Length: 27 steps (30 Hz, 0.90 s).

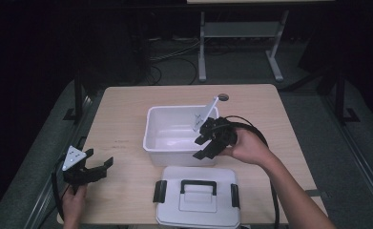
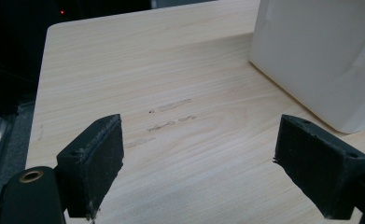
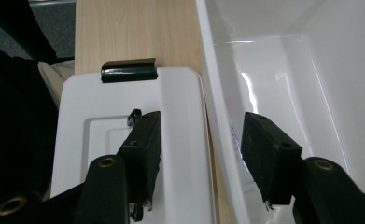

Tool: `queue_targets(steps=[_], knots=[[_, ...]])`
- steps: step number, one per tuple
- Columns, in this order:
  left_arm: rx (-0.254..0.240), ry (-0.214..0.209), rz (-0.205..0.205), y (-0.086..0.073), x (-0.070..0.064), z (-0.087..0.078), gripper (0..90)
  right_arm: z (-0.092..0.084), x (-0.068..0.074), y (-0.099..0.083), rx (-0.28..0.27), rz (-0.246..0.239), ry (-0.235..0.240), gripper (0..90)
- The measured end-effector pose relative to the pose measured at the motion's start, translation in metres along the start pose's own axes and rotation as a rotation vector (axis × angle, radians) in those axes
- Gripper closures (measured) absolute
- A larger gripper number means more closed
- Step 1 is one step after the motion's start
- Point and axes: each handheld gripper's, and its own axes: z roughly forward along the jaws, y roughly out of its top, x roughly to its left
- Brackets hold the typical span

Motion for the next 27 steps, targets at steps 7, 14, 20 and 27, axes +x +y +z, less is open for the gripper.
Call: queue_targets(steps=[7,14,20,27], knots=[[-0.002,0.001,-0.002,0.000,0.000,0.000,14.8,-0.002,0.012,-0.009,-0.019,0.003,0.008,45.7],[-0.004,0.000,-0.006,0.000,-0.001,0.000,14.8,0.008,0.024,-0.023,-0.021,0.009,0.025,45.4],[-0.003,0.000,-0.007,0.000,-0.001,0.000,14.8,0.018,0.029,-0.030,-0.011,0.006,0.037,45.7],[0.000,0.000,-0.003,0.000,0.000,-0.001,14.8,0.029,0.034,-0.037,-0.003,0.004,0.051,46.4]])
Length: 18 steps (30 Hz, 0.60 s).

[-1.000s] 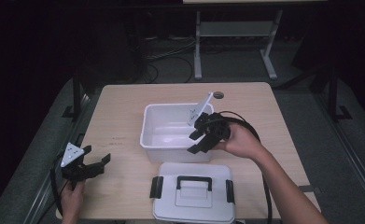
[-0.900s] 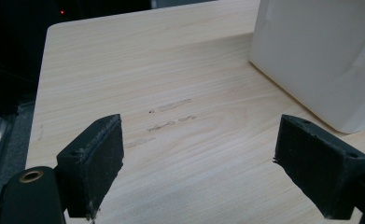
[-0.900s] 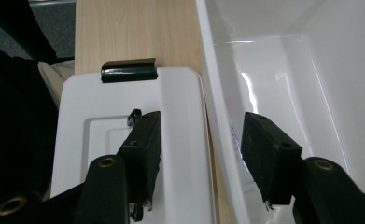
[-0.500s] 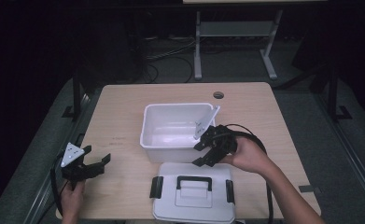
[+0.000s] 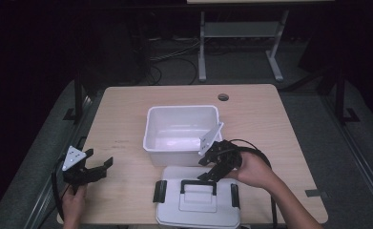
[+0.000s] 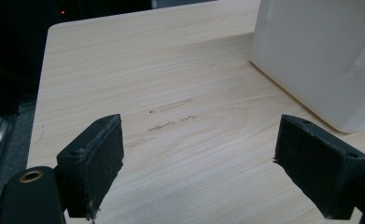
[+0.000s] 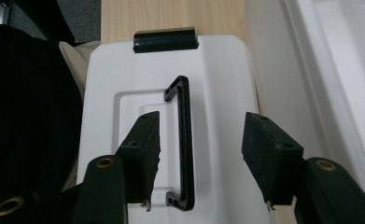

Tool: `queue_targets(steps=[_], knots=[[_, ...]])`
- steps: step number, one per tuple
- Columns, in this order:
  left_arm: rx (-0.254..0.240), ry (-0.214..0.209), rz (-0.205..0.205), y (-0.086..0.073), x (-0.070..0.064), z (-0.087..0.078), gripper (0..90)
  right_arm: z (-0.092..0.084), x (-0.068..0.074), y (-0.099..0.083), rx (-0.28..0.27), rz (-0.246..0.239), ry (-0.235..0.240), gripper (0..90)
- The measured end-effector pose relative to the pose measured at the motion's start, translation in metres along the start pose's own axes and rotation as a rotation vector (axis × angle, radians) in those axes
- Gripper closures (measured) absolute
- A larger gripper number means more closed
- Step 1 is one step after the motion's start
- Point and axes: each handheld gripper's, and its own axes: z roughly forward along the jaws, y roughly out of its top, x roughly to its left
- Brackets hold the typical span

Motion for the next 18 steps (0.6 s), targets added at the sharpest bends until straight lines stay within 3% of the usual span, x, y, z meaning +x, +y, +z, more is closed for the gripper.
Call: queue_targets(steps=[9,18], knots=[[0.000,0.001,0.002,0.000,0.000,0.000,14.8,0.017,0.001,-0.007,0.019,0.001,0.020,49.0],[-0.001,0.001,-0.001,0.000,0.000,0.000,14.8,0.034,0.003,-0.012,0.051,-0.005,0.045,57.6]])
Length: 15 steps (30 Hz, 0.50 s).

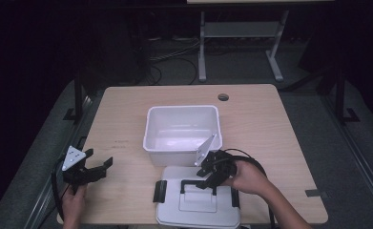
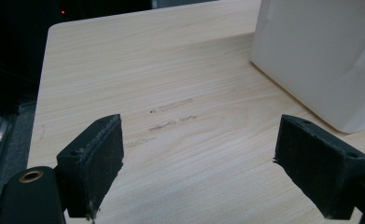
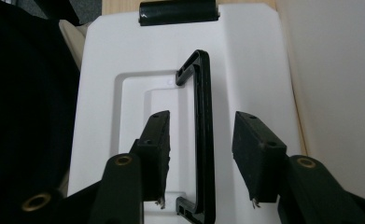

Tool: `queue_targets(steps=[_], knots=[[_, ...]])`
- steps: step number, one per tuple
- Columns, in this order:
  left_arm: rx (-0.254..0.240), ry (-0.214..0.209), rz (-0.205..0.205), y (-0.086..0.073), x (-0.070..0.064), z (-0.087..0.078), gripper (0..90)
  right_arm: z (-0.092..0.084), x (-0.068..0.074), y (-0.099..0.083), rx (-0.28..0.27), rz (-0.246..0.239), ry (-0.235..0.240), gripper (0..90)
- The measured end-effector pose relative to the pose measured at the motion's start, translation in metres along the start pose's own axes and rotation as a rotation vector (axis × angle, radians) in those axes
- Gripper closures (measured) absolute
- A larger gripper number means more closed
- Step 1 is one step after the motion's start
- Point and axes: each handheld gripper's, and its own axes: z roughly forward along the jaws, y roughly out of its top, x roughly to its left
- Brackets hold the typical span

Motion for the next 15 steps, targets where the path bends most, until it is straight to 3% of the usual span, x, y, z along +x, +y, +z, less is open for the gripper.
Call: queue_targets(steps=[15], knots=[[0.002,0.000,0.000,0.000,0.000,0.001,14.8,0.012,-0.003,-0.005,0.026,-0.006,0.032,76.5]])
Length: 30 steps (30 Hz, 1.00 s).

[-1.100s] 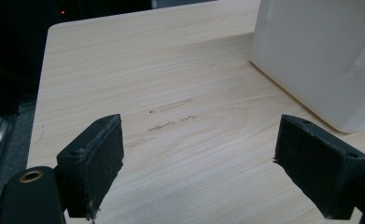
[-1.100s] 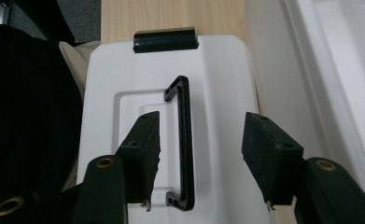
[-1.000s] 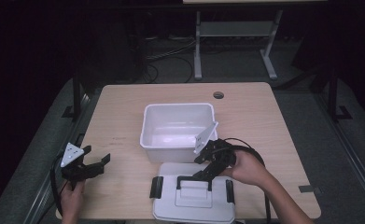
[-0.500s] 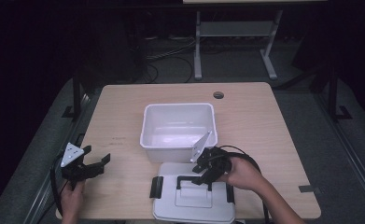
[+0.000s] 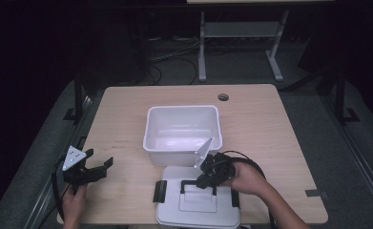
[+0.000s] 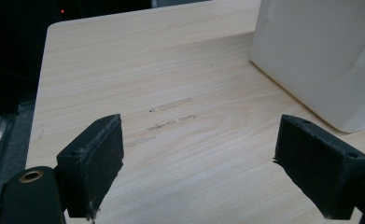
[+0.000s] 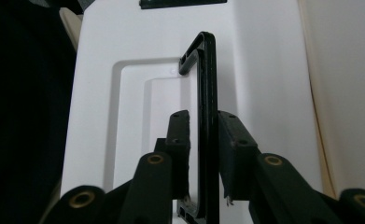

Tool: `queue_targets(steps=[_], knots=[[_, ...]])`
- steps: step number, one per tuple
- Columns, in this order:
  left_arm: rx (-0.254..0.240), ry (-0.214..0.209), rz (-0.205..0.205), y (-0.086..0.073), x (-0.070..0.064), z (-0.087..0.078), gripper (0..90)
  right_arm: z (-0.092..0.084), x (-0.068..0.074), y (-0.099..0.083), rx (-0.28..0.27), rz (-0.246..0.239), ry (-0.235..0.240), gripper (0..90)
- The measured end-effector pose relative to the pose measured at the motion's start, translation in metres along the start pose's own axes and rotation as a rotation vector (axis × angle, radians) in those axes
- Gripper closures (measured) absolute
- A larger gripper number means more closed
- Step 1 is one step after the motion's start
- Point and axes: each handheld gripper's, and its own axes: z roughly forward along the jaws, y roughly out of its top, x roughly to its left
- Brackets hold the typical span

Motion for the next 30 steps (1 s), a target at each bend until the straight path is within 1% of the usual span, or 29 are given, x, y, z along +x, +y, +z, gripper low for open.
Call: queue_targets(steps=[5,12,13,14,22,30], knots=[[0.002,0.002,-0.002,-0.0001,0.0004,-0.0005,14.8,0.0013,-0.0005,-0.0015,-0.005,-0.001,0.008,81.4],[0.000,0.004,-0.005,-0.0002,0.0006,-0.0005,14.8,0.0007,0.0002,-0.0024,-0.021,-0.010,0.039,84.0],[0.001,0.003,-0.003,0.0000,0.0006,-0.0005,14.8,0.0007,0.0003,-0.0023,-0.026,-0.019,0.044,84.2],[0.000,0.004,-0.003,0.0001,0.0005,-0.0004,14.8,0.0005,0.0008,-0.0022,-0.025,-0.025,0.040,84.2],[-0.003,0.005,-0.007,-0.0001,0.0010,-0.0007,14.7,-0.0004,0.0021,-0.0016,-0.024,-0.030,0.037,84.5],[-0.004,0.005,-0.005,0.0000,0.0008,-0.0007,14.8,-0.0040,0.0048,0.0018,-0.022,-0.037,0.046,84.6]])
